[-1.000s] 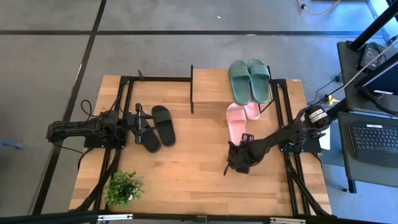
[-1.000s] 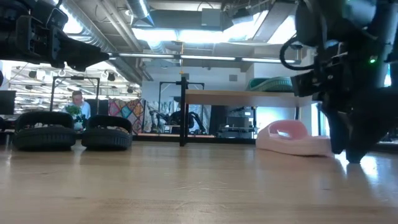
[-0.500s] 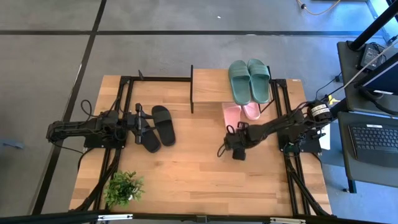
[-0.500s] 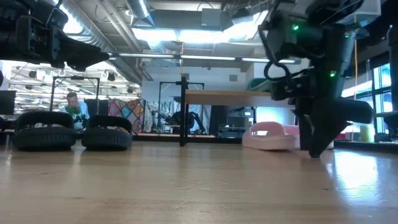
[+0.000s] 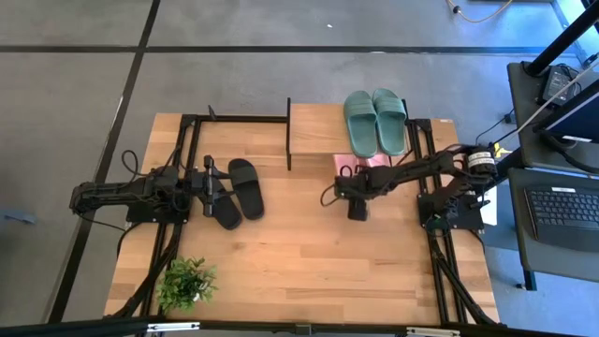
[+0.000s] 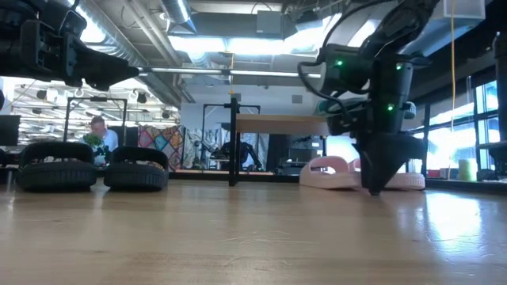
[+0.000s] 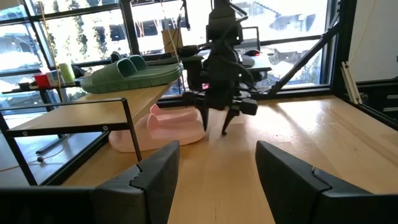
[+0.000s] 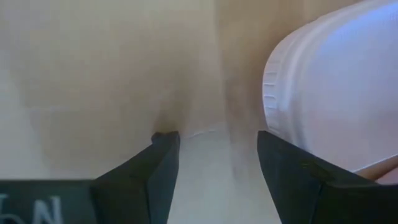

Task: Pick and place slides into the shelf
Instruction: Put the pink slide under the shelf, then adjust the shelf

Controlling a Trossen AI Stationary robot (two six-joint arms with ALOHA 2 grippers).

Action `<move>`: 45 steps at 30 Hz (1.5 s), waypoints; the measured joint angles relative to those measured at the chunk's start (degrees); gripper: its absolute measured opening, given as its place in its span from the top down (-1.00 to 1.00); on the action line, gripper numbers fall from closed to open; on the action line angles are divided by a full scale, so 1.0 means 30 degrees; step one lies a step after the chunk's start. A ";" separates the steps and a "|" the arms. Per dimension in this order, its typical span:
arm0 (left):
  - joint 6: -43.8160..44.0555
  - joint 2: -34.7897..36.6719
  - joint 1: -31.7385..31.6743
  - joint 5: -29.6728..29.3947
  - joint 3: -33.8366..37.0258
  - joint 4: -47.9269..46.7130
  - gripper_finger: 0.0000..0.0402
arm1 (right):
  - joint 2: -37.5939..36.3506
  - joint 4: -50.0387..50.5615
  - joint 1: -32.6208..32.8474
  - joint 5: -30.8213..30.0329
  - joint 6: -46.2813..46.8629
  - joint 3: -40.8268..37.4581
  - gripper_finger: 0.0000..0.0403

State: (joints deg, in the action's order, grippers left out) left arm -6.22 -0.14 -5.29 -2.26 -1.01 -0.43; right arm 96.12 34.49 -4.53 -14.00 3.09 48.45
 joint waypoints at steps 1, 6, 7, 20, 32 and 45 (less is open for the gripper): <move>0.0000 0.0000 0.0000 -0.0002 -0.0002 -0.0003 -0.02 | 0.0000 -0.0131 -0.0196 -0.0019 -0.0175 0.0000 -0.07; -0.0007 -0.0001 0.0001 -0.0002 0.0002 0.0000 -0.02 | 0.0000 -0.0469 -0.1067 0.0024 -0.1008 0.0007 -0.07; -0.0007 0.0000 0.0004 -0.0002 -0.0002 0.0000 -0.02 | 0.0000 -0.0560 -0.1223 0.0020 -0.1153 0.0002 -0.07; -0.0015 -0.0004 -0.0004 -0.0005 -0.0002 -0.0004 -0.02 | -0.0347 -0.0578 -0.1618 0.0723 -0.1136 -0.0013 -0.07; -0.0008 -0.0007 0.0004 -0.0009 0.0000 -0.0010 -0.02 | -0.6153 0.1526 0.1223 0.1074 0.3037 -0.0030 -0.07; 0.0022 -0.0006 0.0004 -0.0009 0.0004 -0.0007 -0.02 | -1.3203 0.1328 0.2972 -0.0155 0.3011 0.0054 -0.07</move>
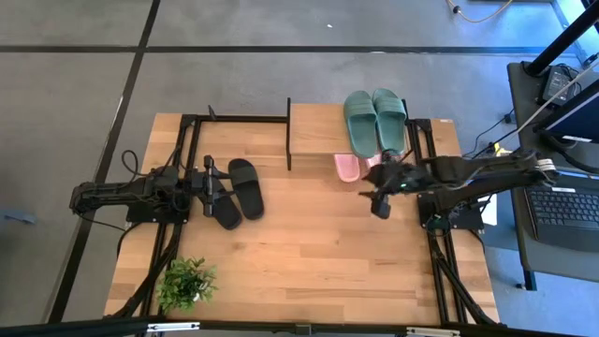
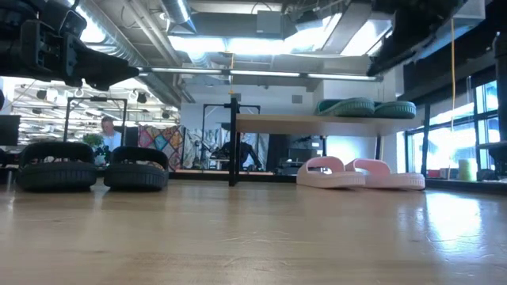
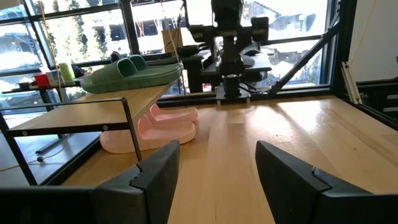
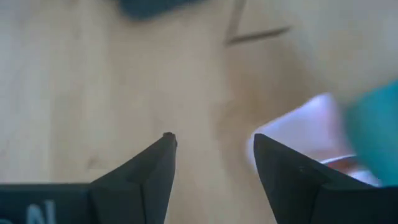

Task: Pick and place slides into the shelf
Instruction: Adjust the shelf

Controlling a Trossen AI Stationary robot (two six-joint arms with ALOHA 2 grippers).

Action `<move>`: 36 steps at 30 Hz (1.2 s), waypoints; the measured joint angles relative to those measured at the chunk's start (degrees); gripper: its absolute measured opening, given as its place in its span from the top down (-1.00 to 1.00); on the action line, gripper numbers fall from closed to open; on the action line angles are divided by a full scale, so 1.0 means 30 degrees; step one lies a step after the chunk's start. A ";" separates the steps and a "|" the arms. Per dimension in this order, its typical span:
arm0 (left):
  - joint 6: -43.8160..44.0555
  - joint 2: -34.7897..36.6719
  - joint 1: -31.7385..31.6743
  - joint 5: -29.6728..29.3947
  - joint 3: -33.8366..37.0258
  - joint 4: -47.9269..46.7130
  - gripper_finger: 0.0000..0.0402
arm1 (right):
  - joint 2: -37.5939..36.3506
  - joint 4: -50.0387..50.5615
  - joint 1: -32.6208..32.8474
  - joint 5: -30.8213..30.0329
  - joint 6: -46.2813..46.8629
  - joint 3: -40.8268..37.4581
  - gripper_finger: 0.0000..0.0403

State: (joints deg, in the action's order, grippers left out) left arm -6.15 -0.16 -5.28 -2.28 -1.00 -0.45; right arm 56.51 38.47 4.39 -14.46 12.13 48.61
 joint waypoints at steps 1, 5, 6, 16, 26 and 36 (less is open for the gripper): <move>-0.0007 0.0006 -0.0007 0.0000 -0.0005 0.0004 -0.02 | -0.0470 -0.0010 -0.0030 -0.0821 0.0172 0.0086 -0.07; -0.0007 0.0005 -0.0005 0.0000 -0.0005 0.0005 -0.02 | -0.2059 -0.1327 -0.0089 -0.4987 -0.0592 0.0430 -0.07; -0.0007 -0.0001 0.0000 0.0000 -0.0003 0.0004 -0.02 | -0.2304 -0.1840 -0.0089 -0.5914 -0.1148 0.0526 -0.07; -0.0007 0.0000 -0.0001 0.0001 -0.0005 0.0007 -0.02 | -0.2730 -0.1330 -0.2584 -1.7877 -0.2731 0.2805 -0.07; -0.0007 0.0006 -0.0007 0.0001 0.0001 0.0000 -0.02 | -0.2714 -0.0577 -0.7042 -1.7930 -0.3108 0.3465 -0.07; -0.0004 0.0005 -0.0002 0.0007 -0.0005 0.0001 -0.02 | -0.2716 0.5264 -1.1937 -1.3633 0.2217 0.3465 -0.07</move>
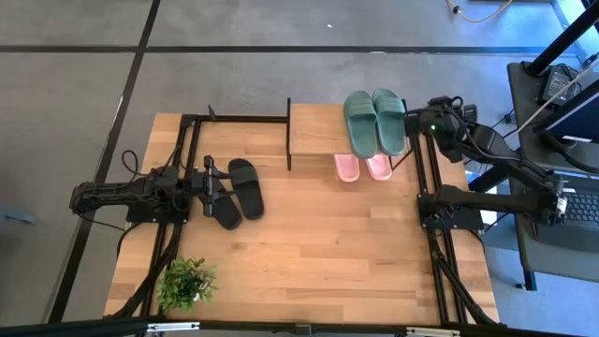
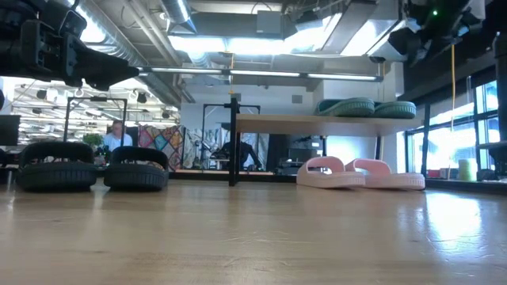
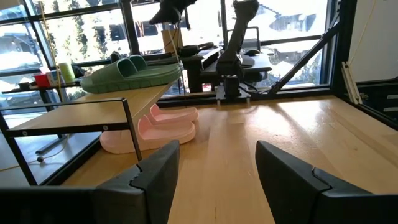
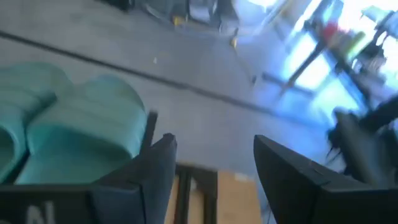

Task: Pick and place slides into the shelf
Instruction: Adjust the shelf

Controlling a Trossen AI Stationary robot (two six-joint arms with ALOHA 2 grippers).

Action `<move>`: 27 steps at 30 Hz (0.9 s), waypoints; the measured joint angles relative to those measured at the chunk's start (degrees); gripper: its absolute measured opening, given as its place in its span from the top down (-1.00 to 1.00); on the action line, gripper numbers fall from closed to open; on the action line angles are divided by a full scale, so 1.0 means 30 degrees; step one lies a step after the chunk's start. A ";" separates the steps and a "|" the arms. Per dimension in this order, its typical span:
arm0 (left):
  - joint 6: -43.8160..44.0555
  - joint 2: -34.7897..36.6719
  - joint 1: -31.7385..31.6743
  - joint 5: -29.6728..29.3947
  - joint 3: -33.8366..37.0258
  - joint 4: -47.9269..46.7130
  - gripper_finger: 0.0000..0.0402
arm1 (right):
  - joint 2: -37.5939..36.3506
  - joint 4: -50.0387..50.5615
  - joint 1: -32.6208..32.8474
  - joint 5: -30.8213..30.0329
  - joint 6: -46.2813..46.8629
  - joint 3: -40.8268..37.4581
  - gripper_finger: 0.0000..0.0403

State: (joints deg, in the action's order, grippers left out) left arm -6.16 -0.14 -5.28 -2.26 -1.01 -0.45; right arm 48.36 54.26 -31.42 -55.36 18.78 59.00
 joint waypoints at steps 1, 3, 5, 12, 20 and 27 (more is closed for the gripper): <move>-0.0003 0.0001 0.0001 0.0000 0.0005 0.0006 -0.02 | 0.0000 0.0498 -0.0399 0.0524 0.0569 0.0000 -0.07; 0.0004 -0.0006 0.0002 0.0000 0.0003 0.0006 -0.02 | 0.0000 0.1255 -0.1208 0.1823 0.1525 0.0000 -0.07; 0.0004 0.0001 0.0002 0.0000 -0.0001 0.0006 -0.02 | 0.0000 0.1659 -0.1919 0.3298 0.1990 0.0000 -0.07; 0.0178 -0.0006 -0.0001 0.0000 -0.0001 0.0006 -0.02 | 0.0711 0.2606 -0.3960 0.6909 0.2705 -0.0014 -0.07; 0.0506 -0.0001 0.0000 0.0000 0.0005 0.0006 -0.02 | 0.2524 0.3015 -0.4757 0.7711 0.2714 -0.1330 -0.07; 0.0506 0.0001 -0.0002 0.0000 0.0003 0.0006 -0.02 | 0.3638 0.2916 -0.4778 0.8092 0.2720 -0.1639 -0.07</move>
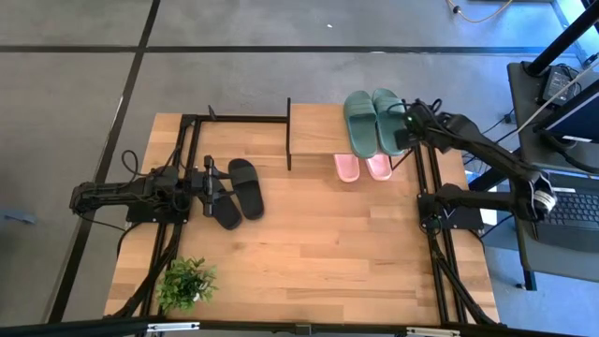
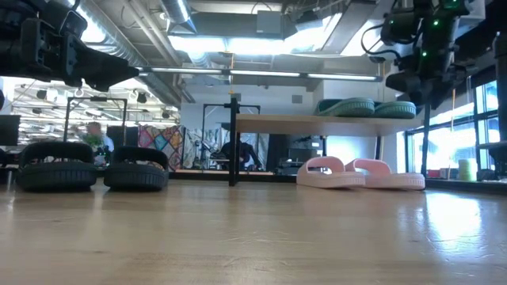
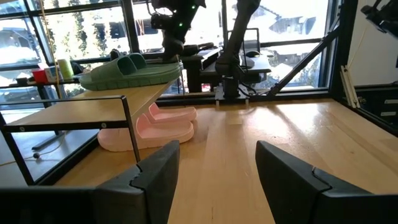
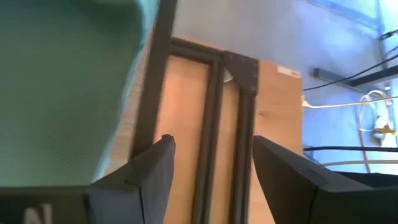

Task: Pick and place slides into the shelf
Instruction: Adjust the shelf

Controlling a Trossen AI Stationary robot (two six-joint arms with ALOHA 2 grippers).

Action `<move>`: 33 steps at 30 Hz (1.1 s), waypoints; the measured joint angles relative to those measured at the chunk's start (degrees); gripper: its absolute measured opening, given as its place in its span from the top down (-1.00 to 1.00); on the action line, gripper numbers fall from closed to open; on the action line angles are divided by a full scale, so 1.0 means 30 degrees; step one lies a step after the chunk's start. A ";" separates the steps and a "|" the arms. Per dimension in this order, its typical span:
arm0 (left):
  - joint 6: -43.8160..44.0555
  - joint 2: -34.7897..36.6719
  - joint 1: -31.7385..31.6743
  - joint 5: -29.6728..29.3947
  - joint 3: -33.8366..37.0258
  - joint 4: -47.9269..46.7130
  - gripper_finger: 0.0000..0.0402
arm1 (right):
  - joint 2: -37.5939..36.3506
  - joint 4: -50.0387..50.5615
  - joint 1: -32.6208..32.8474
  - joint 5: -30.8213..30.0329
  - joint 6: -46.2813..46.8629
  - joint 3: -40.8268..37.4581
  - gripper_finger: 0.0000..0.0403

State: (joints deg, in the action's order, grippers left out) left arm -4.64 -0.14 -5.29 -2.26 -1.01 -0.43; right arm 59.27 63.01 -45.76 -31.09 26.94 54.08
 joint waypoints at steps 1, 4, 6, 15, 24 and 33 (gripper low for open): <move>0.0000 -0.0003 -0.0003 0.0000 0.0000 0.0000 -0.02 | 0.0104 -0.0072 0.0000 0.0300 -0.0017 0.0000 -0.07; 0.0001 0.0000 -0.0001 0.0000 0.0000 0.0000 -0.02 | 0.0209 -0.0343 0.0000 0.0923 -0.0069 0.0000 -0.07; 0.0000 -0.0002 0.0004 0.0000 0.0004 0.0000 -0.02 | 0.0230 -0.0447 0.0011 0.1176 -0.0086 0.0000 -0.07; 0.0000 -0.0001 0.0002 0.0000 -0.0004 -0.0006 -0.02 | 0.0230 -0.1011 0.0036 0.2723 -0.0160 0.0000 -0.07; 0.0000 -0.0002 0.0001 0.0000 0.0001 -0.0002 -0.02 | 0.0230 -0.2008 0.0054 0.4582 -0.0576 -0.0007 -0.07; 0.0000 -0.0002 0.0004 0.0000 0.0000 -0.0002 -0.02 | 0.0230 -0.2510 0.0219 0.4909 -0.0692 -0.0007 -0.07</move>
State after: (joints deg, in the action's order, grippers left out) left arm -4.64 -0.15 -5.28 -2.26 -1.01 -0.43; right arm 59.96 55.48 -45.10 -16.36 24.86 54.06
